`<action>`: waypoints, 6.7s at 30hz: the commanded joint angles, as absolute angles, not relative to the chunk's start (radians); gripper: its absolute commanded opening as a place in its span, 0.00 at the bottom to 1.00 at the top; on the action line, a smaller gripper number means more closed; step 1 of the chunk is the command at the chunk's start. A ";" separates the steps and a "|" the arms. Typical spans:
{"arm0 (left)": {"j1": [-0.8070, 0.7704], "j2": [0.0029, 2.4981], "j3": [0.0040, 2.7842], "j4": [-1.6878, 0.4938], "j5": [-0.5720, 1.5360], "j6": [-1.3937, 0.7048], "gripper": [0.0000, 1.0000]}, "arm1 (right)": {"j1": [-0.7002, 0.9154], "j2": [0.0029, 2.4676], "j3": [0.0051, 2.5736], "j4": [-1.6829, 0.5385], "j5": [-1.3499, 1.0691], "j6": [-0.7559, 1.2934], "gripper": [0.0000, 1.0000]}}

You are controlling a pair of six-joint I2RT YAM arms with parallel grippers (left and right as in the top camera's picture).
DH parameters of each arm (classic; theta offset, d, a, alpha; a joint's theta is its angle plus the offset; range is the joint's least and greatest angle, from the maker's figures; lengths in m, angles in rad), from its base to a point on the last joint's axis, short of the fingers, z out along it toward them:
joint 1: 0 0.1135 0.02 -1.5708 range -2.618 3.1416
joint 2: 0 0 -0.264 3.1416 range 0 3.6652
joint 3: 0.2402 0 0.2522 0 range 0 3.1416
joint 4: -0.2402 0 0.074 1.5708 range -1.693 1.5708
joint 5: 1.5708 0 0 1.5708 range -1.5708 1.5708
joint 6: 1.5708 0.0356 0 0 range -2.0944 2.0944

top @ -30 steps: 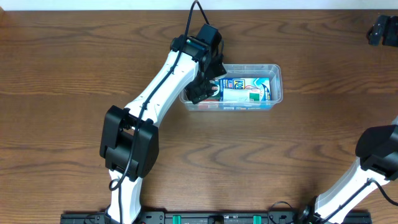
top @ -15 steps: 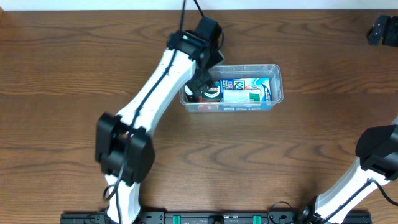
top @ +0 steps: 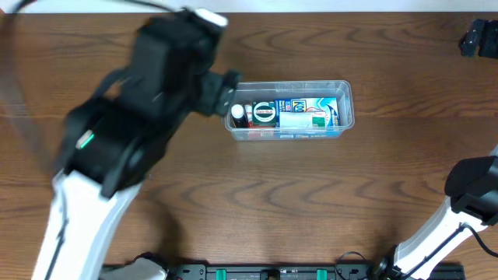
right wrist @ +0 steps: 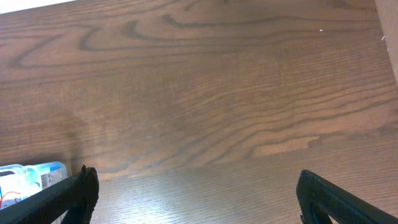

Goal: Pack container

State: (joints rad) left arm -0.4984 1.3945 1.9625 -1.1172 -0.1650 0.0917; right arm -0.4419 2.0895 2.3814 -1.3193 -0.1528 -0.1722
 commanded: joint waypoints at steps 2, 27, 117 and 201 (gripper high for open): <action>-0.494 1.312 1.969 -1.120 -0.176 0.047 0.98 | -0.446 2.078 2.392 -1.320 -0.154 -0.161 0.99; -0.322 0.820 1.949 -1.532 0.016 0.039 0.98 | -0.446 2.078 2.392 -1.320 -0.154 -0.162 0.99; 0.034 0.002 0.004 -0.062 -0.139 -0.088 0.98 | -0.446 2.078 2.392 -1.320 -0.154 -0.162 0.99; 0.035 0.006 0.004 -0.062 -0.139 -0.088 0.98 | 0.090 0.496 0.612 -0.076 -0.309 -0.187 0.99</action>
State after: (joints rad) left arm 0.0303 0.0101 0.0265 -0.0273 -0.1158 -0.0822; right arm 0.0830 0.5728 0.7547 -0.1452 -0.2794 -0.1848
